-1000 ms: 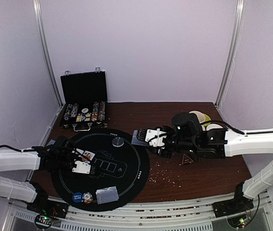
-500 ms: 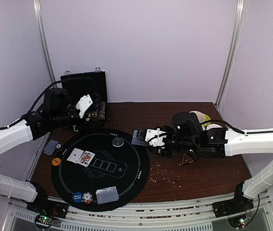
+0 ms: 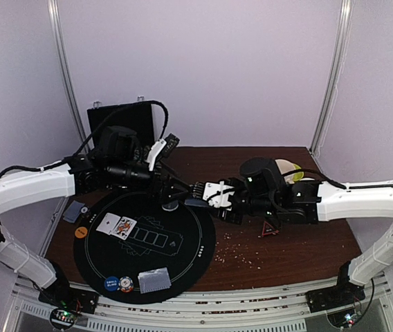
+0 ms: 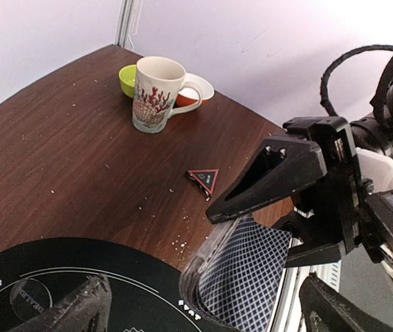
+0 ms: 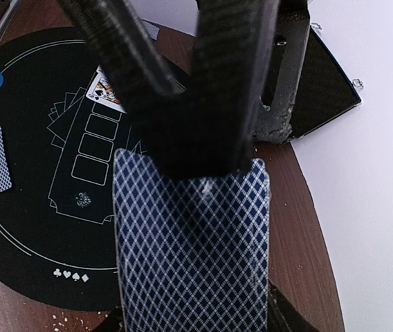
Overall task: Distribute texas hold em gaming equipment
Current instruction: Pick up the poker card from the face-down deck piles.
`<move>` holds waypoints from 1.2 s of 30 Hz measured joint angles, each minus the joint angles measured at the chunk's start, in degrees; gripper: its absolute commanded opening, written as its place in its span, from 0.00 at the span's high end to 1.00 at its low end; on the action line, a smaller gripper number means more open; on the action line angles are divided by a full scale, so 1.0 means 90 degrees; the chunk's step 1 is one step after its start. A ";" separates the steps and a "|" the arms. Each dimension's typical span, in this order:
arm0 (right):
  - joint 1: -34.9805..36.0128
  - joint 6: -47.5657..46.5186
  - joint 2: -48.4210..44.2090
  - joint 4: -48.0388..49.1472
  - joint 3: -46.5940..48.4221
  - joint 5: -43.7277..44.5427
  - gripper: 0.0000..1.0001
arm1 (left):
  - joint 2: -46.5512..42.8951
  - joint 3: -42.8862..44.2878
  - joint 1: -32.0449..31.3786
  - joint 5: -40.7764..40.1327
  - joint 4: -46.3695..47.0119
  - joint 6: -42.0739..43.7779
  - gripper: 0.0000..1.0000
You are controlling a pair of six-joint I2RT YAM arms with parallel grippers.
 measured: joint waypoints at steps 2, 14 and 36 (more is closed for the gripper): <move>0.0000 0.0007 0.0022 -0.0005 0.0034 -0.0007 0.52 | 0.0046 0.0000 -0.0063 -0.0041 -0.0046 -0.0046 0.07; 0.0019 0.0010 0.0032 0.0002 0.0056 -0.0010 0.52 | 0.0493 0.0187 -0.0138 -0.0481 -0.0265 -0.0141 0.36; 0.0019 0.0010 0.0032 -0.0002 0.0056 0.0010 0.52 | 0.0153 0.0294 -0.0180 -0.0801 -0.0840 0.0413 0.78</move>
